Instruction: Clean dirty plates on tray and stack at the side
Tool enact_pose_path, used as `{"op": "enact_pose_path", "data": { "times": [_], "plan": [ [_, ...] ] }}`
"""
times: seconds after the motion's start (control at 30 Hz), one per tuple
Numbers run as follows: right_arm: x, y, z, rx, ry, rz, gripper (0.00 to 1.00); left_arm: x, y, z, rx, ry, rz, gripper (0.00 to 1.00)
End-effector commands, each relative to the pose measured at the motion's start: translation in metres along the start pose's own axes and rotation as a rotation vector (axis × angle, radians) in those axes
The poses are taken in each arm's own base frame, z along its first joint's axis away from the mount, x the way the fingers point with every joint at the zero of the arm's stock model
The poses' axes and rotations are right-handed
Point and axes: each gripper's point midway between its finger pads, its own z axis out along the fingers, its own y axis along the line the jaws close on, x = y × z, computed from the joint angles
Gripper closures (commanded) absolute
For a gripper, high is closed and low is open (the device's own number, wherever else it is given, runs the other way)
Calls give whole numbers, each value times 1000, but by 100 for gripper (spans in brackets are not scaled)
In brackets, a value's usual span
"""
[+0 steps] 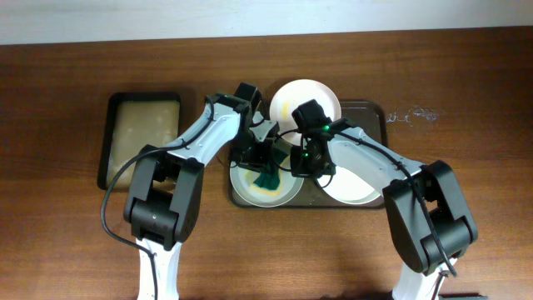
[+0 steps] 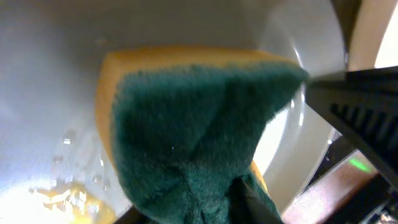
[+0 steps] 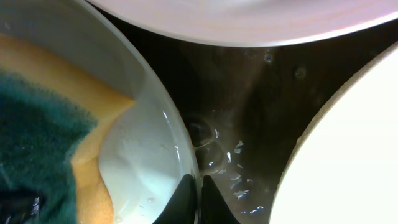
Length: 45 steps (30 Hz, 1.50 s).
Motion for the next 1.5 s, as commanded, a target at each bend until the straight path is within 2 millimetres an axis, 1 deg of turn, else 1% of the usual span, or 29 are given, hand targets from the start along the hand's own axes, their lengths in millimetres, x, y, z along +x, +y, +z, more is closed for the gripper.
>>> {"op": "enact_pose_path", "data": {
  "times": [0.0, 0.03, 0.07, 0.2, 0.23, 0.27, 0.33, 0.4, 0.5, 0.53, 0.63, 0.67, 0.7, 0.73, 0.77, 0.83, 0.9, 0.97, 1.0, 1.03, 1.07, 1.1, 1.13, 1.2, 1.23, 1.3, 1.33, 1.4, 1.47],
  "plan": [
    [1, -1, 2, 16, 6, -10, 96, 16, 29, 17, -139, 46, -83, 85],
    [1, -1, 2, 17, 5, -10, 96, 17, 39, 15, -198, 48, -104, 95],
    [1, -1, 2, 17, 4, -10, 96, 19, 49, 13, -257, 48, -130, 100],
    [1, -2, 2, 19, 3, -10, 96, 24, 87, -4, -494, 32, -244, 100],
    [1, -2, 2, 19, 3, -10, 96, 25, 96, -14, -569, 22, -278, 100],
    [1, -2, 2, 19, 3, -10, 96, 26, 106, -28, -661, 6, -326, 100],
    [1, -2, 2, 19, 2, -10, 96, 27, 116, -51, -763, -26, -397, 100],
    [1, -2, 2, 19, 2, -10, 96, 23, 120, -71, -805, -57, -432, 100],
    [1, -2, 2, 19, 3, -10, 96, 14, 112, -80, -776, -81, -436, 100],
    [1, -2, 2, 20, 3, -10, 96, 12, 106, -80, -741, -80, -439, 100],
    [1, -2, 2, 19, 2, -10, 96, 2, 76, -72, -547, -79, -440, 100],
    [1, -2, 2, 19, 2, -10, 96, -7, 52, -66, -399, -74, -364, 100],
    [1, -2, 2, 19, 2, -10, 96, -13, 36, -63, -304, -76, -308, 100],
    [1, -2, 2, 19, 1, -11, 96, -18, 23, -60, -224, -80, -272, 100],
    [0, -1, 2, 18, -1, -11, 96, -21, 15, -57, -176, -83, -266, 100],
    [0, -1, 2, 17, -2, -11, 96, -17, 12, -50, -162, -65, -264, 100],
    [-1, 0, 2, 14, -7, -12, 96, -13, 14, -42, -164, -52, -265, 100],
    [-2, 0, 2, 13, -10, -12, 96, -4, 18, -22, -167, -30, -260, 100],
    [-2, 0, 2, 13, -10, -12, 96, 4, 24, -10, -184, -15, -261, 100],
    [-2, 0, 2, 13, -10, -12, 96, 10, 35, -3, -228, -8, -268, 100],
    [-2, 0, 2, 13, -10, -12, 96, 16, 49, -2, -298, -5, -301, 100],
    [-2, 0, 2, 13, -10, -12, 96, 20, 64, -6, -386, -10, -345, 100],
    [-2, 0, 2, 13, -10, -12, 96, 22, 73, -10, -435, -17, -361, 100],
    [-2, 0, 2, 13, -10, -12, 96, 27, 96, -27, -575, -36, -421, 100],
    [-2, 0, 2, 13, -10, -12, 96, 30, 110, -51, -682, -60, -477, 100],
    [-5, 1, 2, 8, -20, -30, 96, 31, 119, -90, -798, -127, -529, 100],
    [-7, 2, 2, 4, -28, -49, 96, 27, 118, -109, -827, -179, -532, 100],
    [-7, 3, 2, 2, -31, -52, 96, 22, 108, -132, -795, -256, -541, 100],
    [-10, 5, -4, -5, -42, -55, 96, 21, 94, -152, -717, -326, -563, 100]
  ]
}}
